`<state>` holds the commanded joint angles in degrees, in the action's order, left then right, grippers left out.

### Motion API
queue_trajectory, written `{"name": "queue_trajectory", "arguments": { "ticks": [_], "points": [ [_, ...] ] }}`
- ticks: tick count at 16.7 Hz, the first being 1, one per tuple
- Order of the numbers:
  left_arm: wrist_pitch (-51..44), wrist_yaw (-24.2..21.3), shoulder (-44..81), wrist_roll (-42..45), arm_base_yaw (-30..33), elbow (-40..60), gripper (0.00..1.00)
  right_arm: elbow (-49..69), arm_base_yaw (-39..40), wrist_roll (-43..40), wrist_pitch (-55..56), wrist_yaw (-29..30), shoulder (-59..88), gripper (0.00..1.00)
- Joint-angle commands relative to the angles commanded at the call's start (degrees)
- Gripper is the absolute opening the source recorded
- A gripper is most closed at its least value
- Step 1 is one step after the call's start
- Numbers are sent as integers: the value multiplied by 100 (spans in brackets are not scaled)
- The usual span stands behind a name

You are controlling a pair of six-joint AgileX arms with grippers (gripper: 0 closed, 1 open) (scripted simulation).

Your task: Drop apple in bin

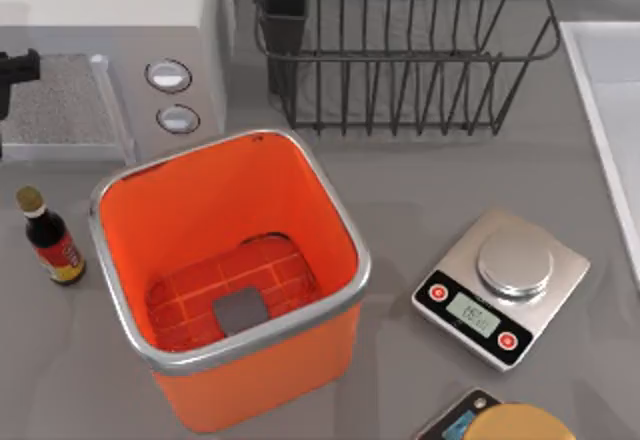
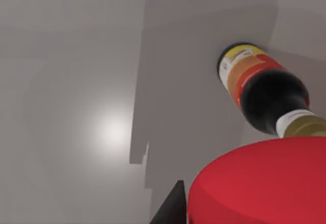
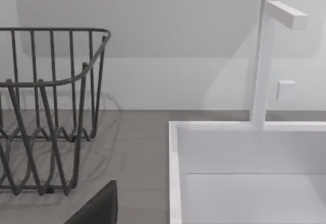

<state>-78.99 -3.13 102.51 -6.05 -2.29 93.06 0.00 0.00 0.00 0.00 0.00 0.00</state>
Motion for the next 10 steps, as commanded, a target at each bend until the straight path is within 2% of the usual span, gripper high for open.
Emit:
{"name": "queue_trajectory", "arguments": {
  "ticks": [10],
  "points": [
    [-104,-4,79,-7489,2382,431,0,0,0,0,0,0,0,100]
  ]
}}
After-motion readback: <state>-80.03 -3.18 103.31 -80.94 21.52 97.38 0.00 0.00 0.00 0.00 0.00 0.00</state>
